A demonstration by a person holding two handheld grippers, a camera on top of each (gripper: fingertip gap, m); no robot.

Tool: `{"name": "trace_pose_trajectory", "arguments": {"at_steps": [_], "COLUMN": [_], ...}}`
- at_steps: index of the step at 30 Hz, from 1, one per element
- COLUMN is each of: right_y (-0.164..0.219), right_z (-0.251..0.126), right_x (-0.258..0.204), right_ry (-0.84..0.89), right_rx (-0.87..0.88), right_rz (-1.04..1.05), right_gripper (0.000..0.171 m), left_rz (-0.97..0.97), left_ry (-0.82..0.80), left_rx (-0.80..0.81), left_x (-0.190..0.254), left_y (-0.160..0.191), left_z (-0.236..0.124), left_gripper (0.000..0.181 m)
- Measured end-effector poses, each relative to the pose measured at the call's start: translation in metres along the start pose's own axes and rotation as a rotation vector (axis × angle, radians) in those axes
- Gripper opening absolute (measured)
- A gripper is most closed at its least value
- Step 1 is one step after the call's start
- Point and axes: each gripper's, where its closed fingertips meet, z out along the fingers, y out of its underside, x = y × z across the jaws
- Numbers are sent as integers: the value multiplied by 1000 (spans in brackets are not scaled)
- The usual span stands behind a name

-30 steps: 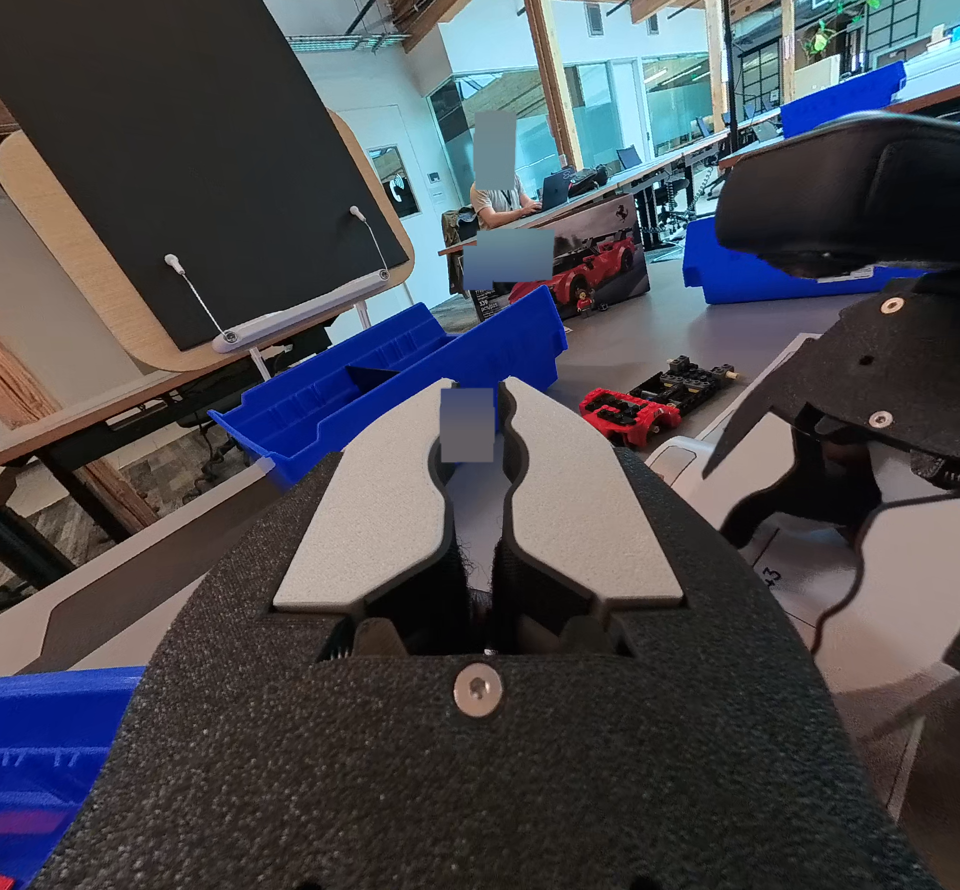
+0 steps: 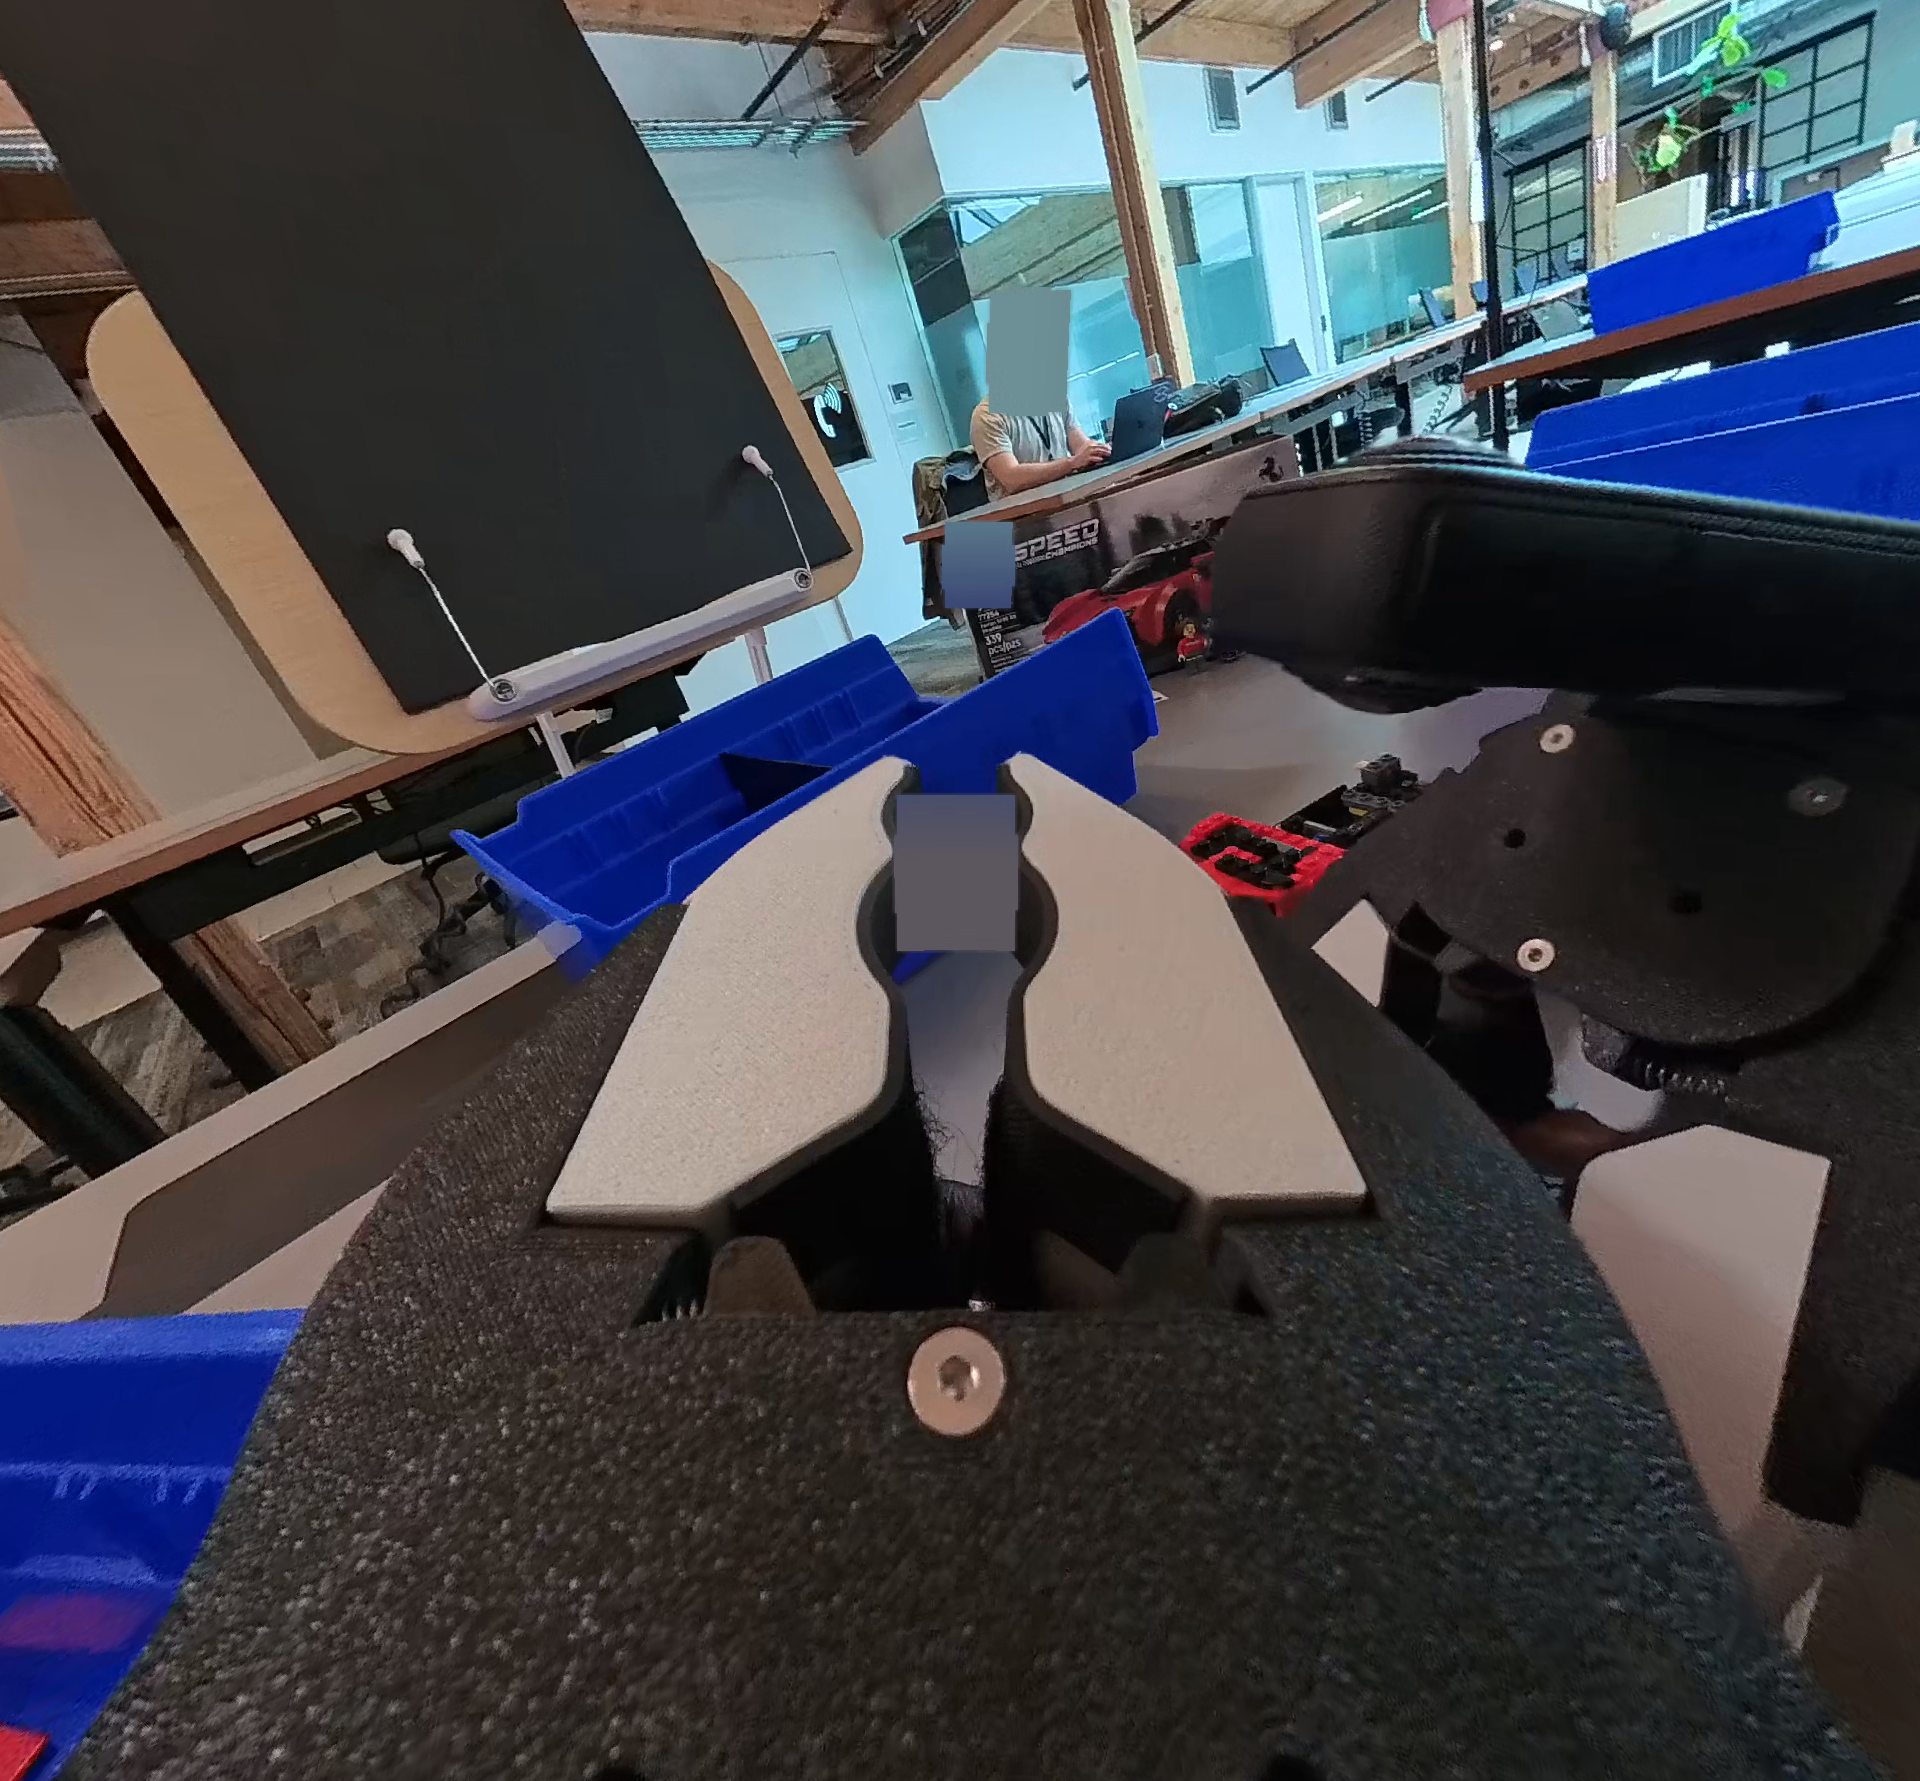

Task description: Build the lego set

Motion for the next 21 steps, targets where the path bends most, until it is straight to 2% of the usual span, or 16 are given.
{"name": "trace_pose_trajectory", "arguments": {"at_steps": [7,8,10,11,15,21], "right_y": [-1,-2,-3,-4,-12,-21], "right_z": [-2,-3,-5,-7,-28,-78], "right_x": [8,8,8,9,19,37], "right_ry": [33,30,19,22,22,26], "right_rx": [25,29,47,54,128,289], "right_rz": [47,50,61,69,104,212], "right_gripper": [70,59,23,16,6,6], "left_rz": [3,2,-3,-8,-16,-10], "left_ry": [-5,-9,-23,-31,-64,-60], "left_rx": [4,8,24,34,68,57], "left_x": [-1,-2,-4,-6,-13,-13], "left_y": [-1,-1,-4,-6,-12,-12], "left_z": [0,-1,-2,-3,-6,-6], "left_gripper": [13,13,12,12,12,12]}}
